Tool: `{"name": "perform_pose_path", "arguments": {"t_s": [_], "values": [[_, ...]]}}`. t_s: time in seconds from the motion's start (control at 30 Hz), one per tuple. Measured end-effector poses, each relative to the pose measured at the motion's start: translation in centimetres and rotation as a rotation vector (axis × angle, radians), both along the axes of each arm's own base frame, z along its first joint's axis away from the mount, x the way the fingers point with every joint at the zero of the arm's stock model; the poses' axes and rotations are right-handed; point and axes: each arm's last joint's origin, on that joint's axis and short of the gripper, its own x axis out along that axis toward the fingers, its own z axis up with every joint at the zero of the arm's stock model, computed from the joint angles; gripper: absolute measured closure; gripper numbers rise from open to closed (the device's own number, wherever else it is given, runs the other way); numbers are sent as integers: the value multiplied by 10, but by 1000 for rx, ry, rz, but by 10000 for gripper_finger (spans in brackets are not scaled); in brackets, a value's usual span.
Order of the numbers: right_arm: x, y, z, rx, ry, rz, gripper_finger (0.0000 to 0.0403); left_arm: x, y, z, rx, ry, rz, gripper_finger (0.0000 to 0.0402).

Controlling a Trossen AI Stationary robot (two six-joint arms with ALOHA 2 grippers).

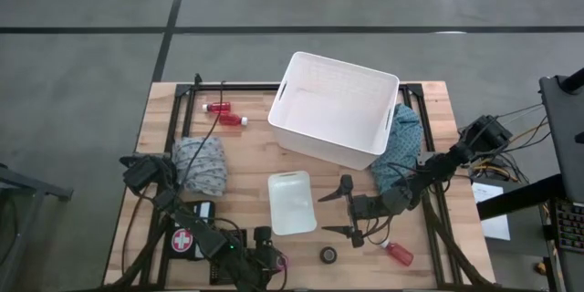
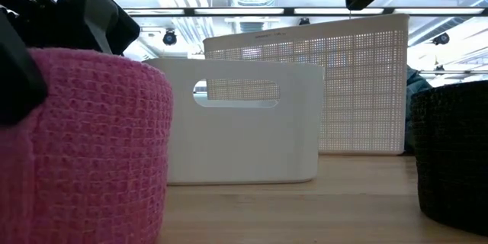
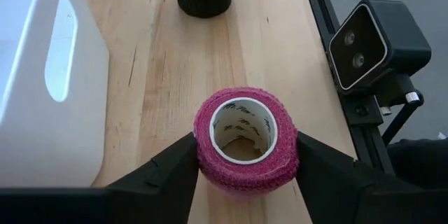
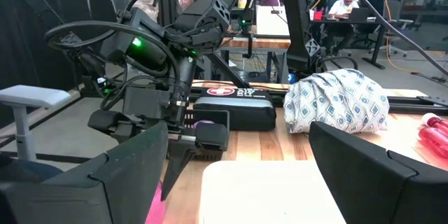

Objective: Pick & Place Medicine items
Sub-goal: Put the pink bandage into the black bin

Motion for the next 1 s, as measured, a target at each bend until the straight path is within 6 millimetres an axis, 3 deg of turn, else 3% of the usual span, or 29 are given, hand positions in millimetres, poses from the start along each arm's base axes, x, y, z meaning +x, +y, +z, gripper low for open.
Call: {"name": "perform_pose_path", "arguments": {"t_s": [0.13, 0.5, 0.73, 1.0], "values": [[0, 0, 0, 0, 0, 0, 62, -1, 1, 7, 4, -7, -10, 185], [0, 0, 0, 0, 0, 0, 62, -18, 6, 48, 31, 14, 42, 185], [0, 0, 0, 0, 0, 0, 62, -52, -1, 69, 52, -32, 198, 185], [0, 0, 0, 0, 0, 0, 62, -93, -11, 73, 43, -49, 295, 185]]}}
